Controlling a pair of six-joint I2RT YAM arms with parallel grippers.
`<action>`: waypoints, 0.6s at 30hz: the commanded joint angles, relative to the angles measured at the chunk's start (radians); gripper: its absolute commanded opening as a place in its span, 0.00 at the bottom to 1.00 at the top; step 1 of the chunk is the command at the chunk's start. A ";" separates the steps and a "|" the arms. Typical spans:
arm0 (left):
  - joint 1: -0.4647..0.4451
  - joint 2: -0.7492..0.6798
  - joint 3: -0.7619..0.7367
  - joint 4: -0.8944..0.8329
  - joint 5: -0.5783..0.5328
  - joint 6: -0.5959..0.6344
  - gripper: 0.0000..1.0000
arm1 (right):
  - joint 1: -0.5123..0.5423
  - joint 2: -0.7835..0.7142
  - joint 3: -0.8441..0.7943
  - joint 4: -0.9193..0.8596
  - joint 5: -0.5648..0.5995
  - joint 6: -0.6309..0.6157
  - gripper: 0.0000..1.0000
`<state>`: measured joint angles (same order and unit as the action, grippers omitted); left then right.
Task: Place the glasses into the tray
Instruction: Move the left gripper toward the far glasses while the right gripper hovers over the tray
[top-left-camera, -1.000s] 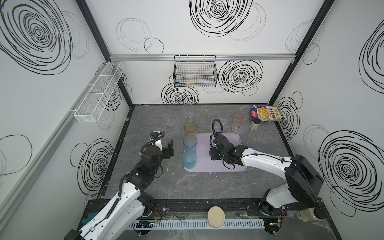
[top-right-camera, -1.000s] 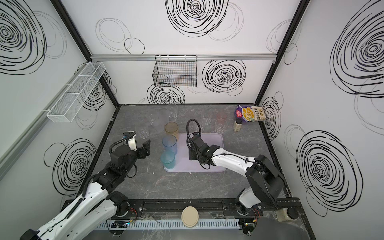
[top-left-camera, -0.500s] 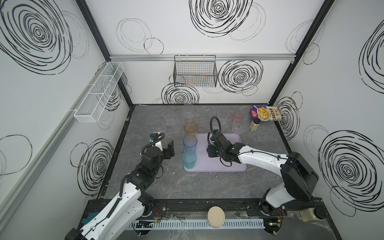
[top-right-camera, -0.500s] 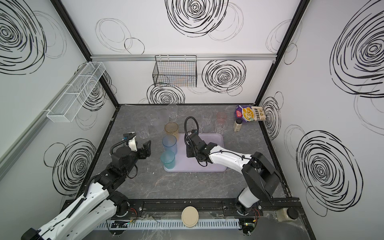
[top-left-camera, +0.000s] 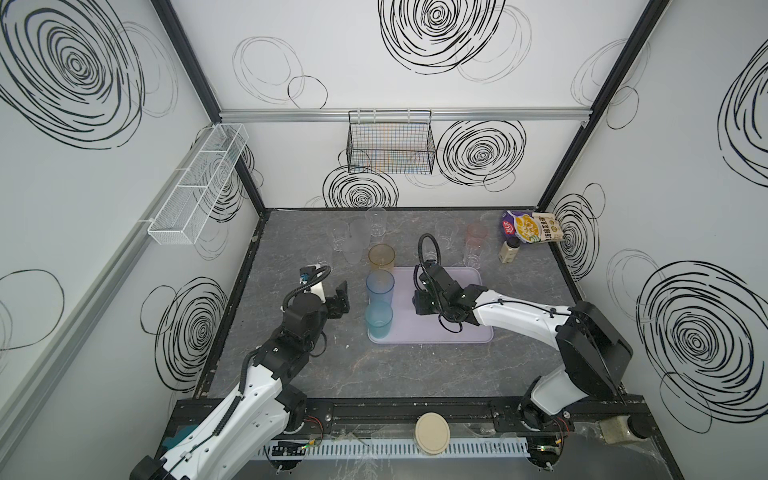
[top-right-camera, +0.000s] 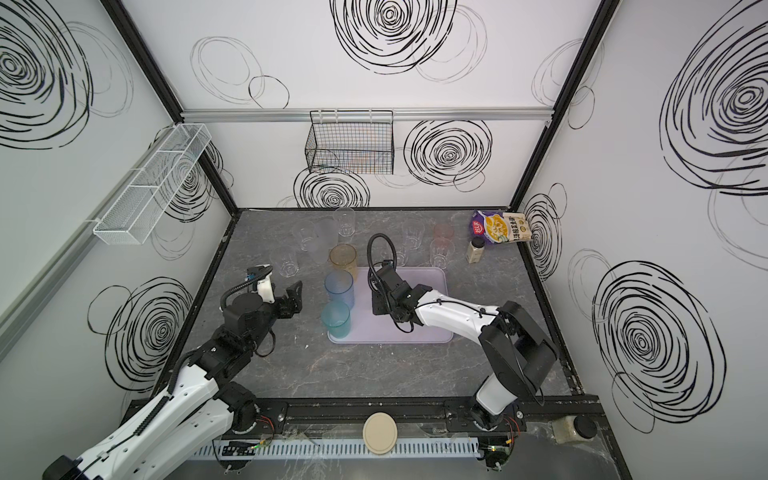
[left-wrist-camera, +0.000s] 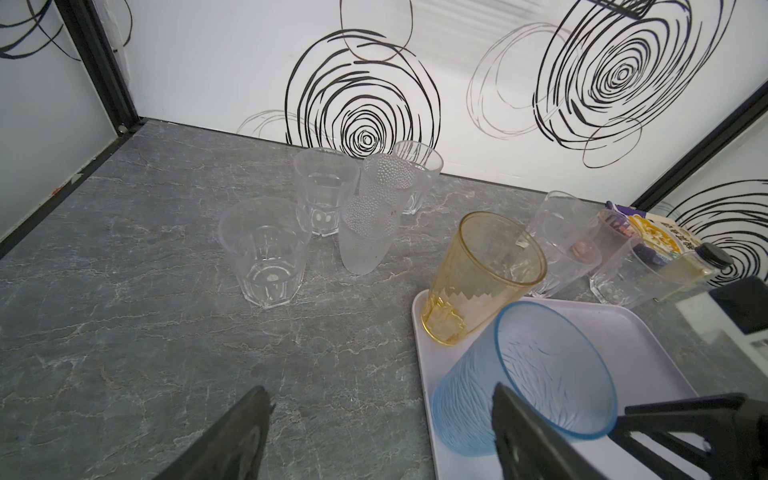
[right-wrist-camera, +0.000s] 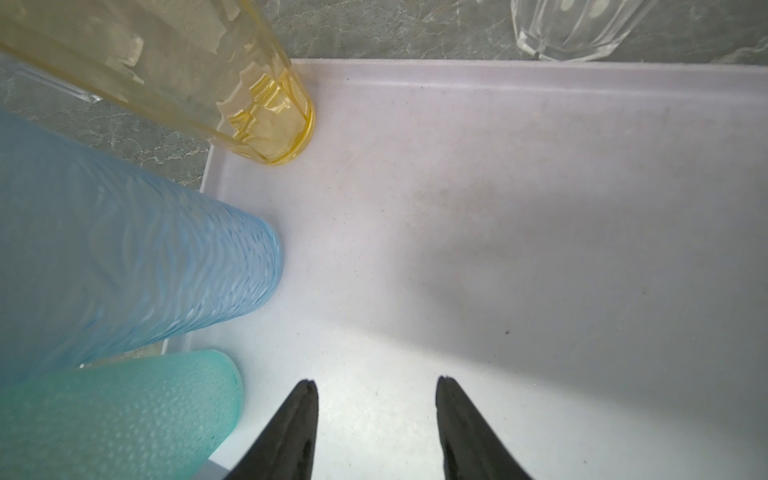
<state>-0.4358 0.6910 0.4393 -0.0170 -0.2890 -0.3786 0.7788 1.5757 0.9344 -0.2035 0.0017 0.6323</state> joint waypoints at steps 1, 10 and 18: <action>-0.008 -0.006 0.031 0.031 -0.017 -0.007 0.87 | -0.005 -0.003 0.030 -0.016 0.020 0.011 0.51; 0.020 0.111 0.184 -0.041 -0.090 0.024 0.89 | -0.092 -0.058 0.001 -0.014 0.016 -0.023 0.52; 0.166 0.267 0.340 -0.062 -0.022 0.014 0.89 | -0.226 -0.092 0.033 -0.015 -0.021 -0.095 0.52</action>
<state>-0.3164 0.9272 0.7307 -0.0887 -0.3351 -0.3580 0.5808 1.5108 0.9356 -0.2073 -0.0109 0.5728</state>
